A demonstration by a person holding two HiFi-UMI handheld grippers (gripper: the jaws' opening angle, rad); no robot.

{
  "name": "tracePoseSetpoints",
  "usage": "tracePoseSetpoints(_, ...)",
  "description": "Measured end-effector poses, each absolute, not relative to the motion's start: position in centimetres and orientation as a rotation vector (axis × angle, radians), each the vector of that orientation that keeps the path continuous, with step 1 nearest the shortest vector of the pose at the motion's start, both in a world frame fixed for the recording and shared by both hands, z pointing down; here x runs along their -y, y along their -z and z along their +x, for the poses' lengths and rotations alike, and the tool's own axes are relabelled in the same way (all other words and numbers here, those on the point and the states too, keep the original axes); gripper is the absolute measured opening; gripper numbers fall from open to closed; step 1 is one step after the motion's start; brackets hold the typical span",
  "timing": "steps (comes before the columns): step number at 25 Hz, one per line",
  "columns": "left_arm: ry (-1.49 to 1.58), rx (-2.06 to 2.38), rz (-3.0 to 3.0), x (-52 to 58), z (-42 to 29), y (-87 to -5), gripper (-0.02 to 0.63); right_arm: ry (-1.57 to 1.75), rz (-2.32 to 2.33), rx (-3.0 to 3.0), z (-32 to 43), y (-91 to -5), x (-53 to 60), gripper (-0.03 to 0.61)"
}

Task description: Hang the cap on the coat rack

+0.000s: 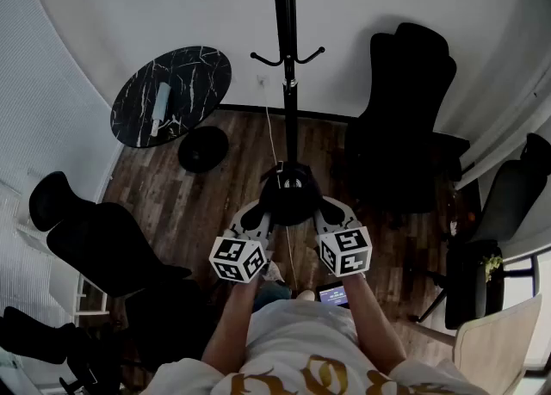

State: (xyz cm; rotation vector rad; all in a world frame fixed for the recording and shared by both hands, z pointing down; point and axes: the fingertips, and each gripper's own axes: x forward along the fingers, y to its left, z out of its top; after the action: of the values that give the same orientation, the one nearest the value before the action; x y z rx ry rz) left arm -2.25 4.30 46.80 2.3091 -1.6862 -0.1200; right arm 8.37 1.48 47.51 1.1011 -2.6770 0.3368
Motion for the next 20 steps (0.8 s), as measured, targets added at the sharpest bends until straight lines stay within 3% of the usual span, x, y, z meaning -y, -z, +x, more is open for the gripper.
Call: tracePoseSetpoints(20, 0.132, 1.691, 2.288, -4.76, -2.79, -46.92, 0.026, -0.379, 1.070, 2.698, 7.78, -47.83, -1.59, 0.023)
